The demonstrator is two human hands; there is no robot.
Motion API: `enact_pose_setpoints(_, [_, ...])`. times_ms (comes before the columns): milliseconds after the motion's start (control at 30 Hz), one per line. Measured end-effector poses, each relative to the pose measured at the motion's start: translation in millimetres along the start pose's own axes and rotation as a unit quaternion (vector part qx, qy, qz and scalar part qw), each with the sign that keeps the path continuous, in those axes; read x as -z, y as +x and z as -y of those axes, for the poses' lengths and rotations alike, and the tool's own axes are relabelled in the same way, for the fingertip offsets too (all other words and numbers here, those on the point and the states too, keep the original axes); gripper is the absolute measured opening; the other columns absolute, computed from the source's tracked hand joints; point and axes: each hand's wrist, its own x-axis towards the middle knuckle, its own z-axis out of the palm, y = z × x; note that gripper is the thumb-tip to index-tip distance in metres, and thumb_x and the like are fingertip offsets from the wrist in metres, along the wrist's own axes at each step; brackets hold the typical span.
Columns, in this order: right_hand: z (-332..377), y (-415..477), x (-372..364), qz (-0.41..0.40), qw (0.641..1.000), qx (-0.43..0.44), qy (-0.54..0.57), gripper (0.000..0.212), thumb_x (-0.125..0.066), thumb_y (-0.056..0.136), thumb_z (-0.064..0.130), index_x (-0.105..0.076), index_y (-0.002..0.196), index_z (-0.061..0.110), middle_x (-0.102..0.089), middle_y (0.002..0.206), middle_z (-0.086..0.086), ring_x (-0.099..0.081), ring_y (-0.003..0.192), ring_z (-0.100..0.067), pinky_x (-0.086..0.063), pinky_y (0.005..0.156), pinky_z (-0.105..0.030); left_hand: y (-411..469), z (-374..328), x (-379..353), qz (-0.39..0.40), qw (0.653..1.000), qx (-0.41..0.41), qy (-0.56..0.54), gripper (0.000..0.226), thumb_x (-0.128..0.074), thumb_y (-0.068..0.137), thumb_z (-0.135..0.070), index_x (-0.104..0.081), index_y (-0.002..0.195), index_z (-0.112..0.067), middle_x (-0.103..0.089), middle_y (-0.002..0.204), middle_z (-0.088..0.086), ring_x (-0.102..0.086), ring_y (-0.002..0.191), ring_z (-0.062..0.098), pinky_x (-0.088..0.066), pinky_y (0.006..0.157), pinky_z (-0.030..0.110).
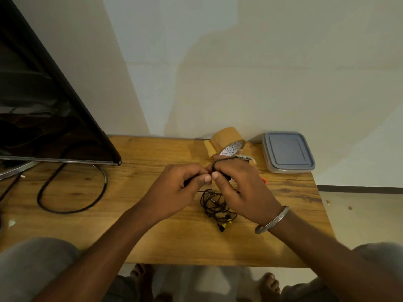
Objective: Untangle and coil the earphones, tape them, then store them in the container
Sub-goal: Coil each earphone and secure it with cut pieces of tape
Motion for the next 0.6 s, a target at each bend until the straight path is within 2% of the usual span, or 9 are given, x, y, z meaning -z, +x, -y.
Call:
enact_pose_setpoints(100, [-3.7,-2.5,-4.7,0.036,0.994,0.007,-0.1,0.016,-0.049,0.099,0.026,-0.059,0.091,0.019,-0.057,0.082,0.007,-0.052,0.079,-0.015,-0.042,0.078,-0.047,-0.4,0.5,0.2,-0.019,1.0,-0.007,0.006,0.013,-0.063,0.095,-0.031,-0.074,0.093,-0.024,-0.071,0.074,-0.002,-0.061,0.06,0.022,-0.049,0.054,0.043])
enact_pose_setpoints(200, [-1.0,-2.4,-6.3,0.05,0.991,0.015,-0.122,0.018,-0.046,0.099,0.027,-0.056,0.086,0.02,-0.05,0.075,0.01,-0.048,0.072,-0.013,-0.041,0.075,-0.044,0.3,1.5,2.0,-0.033,0.999,-0.011,0.002,0.016,-0.063,0.093,-0.036,-0.073,0.09,-0.024,-0.072,0.075,-0.006,-0.063,0.06,0.02,-0.05,0.054,0.043])
enact_pose_setpoints(267, [0.0,-2.6,-6.1,0.067,0.997,-0.002,-0.048,0.021,-0.048,0.098,0.024,-0.056,0.08,0.018,-0.052,0.066,0.007,-0.048,0.062,-0.013,-0.04,0.063,-0.037,1.0,1.0,4.9,-0.042,0.999,-0.022,0.006,0.016,-0.066,0.09,-0.036,-0.072,0.087,-0.022,-0.07,0.074,-0.009,-0.063,0.062,0.015,-0.05,0.053,0.037])
enact_pose_setpoints(333, [2.4,-1.7,-0.4,0.108,0.982,-0.092,0.127,0.025,-0.048,0.098,0.023,-0.06,0.078,0.014,-0.059,0.063,0.0,-0.057,0.059,-0.016,-0.043,0.057,-0.034,2.2,-1.0,8.6,-0.053,0.998,-0.031,-0.001,0.014,-0.071,0.089,-0.033,-0.072,0.088,-0.019,-0.071,0.078,-0.01,-0.066,0.069,0.011,-0.052,0.059,0.031])
enact_pose_setpoints(367, [5.8,0.0,3.4,0.133,0.95,-0.145,0.241,0.026,-0.047,0.098,0.023,-0.06,0.078,0.012,-0.059,0.061,-0.002,-0.06,0.06,-0.019,-0.046,0.061,-0.032,2.9,-1.4,10.8,-0.062,0.998,-0.029,-0.012,0.013,-0.071,0.089,-0.03,-0.073,0.089,-0.018,-0.072,0.08,-0.01,-0.066,0.071,0.009,-0.051,0.061,0.027])
enact_pose_setpoints(400, [9.1,1.6,6.9,0.15,0.9,-0.189,0.362,0.026,-0.046,0.097,0.021,-0.06,0.078,0.01,-0.054,0.059,-0.002,-0.061,0.061,-0.021,-0.049,0.069,-0.036,3.9,-1.0,12.4,-0.075,0.997,-0.025,-0.022,0.013,-0.067,0.091,-0.028,-0.074,0.091,-0.017,-0.072,0.083,-0.009,-0.065,0.072,0.008,-0.049,0.062,0.023])
enact_pose_setpoints(467, [13.3,5.5,13.2,0.161,0.762,-0.24,0.579,0.024,-0.045,0.095,0.017,-0.059,0.078,0.008,-0.044,0.059,-0.001,-0.059,0.061,-0.024,-0.043,0.092,-0.061,5.4,0.9,14.5,-0.098,0.995,-0.01,-0.031,0.017,-0.059,0.095,-0.026,-0.074,0.095,-0.017,-0.073,0.089,-0.008,-0.065,0.078,0.008,-0.048,0.067,0.019])
enact_pose_setpoints(533, [13.4,9.5,18.9,0.157,0.621,-0.232,0.732,0.023,-0.041,0.096,0.018,-0.057,0.082,0.009,-0.045,0.061,0.0,-0.058,0.063,-0.022,-0.028,0.107,-0.073,4.7,3.8,14.3,-0.093,0.994,0.013,-0.052,0.019,-0.055,0.097,-0.023,-0.074,0.099,-0.016,-0.074,0.096,-0.007,-0.068,0.093,0.007,-0.049,0.079,0.019])
enact_pose_setpoints(600, [11.6,11.1,24.1,0.121,0.536,-0.2,0.811,0.025,-0.036,0.099,0.021,-0.056,0.088,0.01,-0.051,0.065,0.002,-0.059,0.069,-0.02,-0.023,0.109,-0.074,2.7,5.7,11.3,-0.055,0.996,0.036,-0.06,0.019,-0.055,0.098,-0.021,-0.074,0.101,-0.021,-0.074,0.099,-0.008,-0.068,0.098,0.009,-0.051,0.082,0.025])
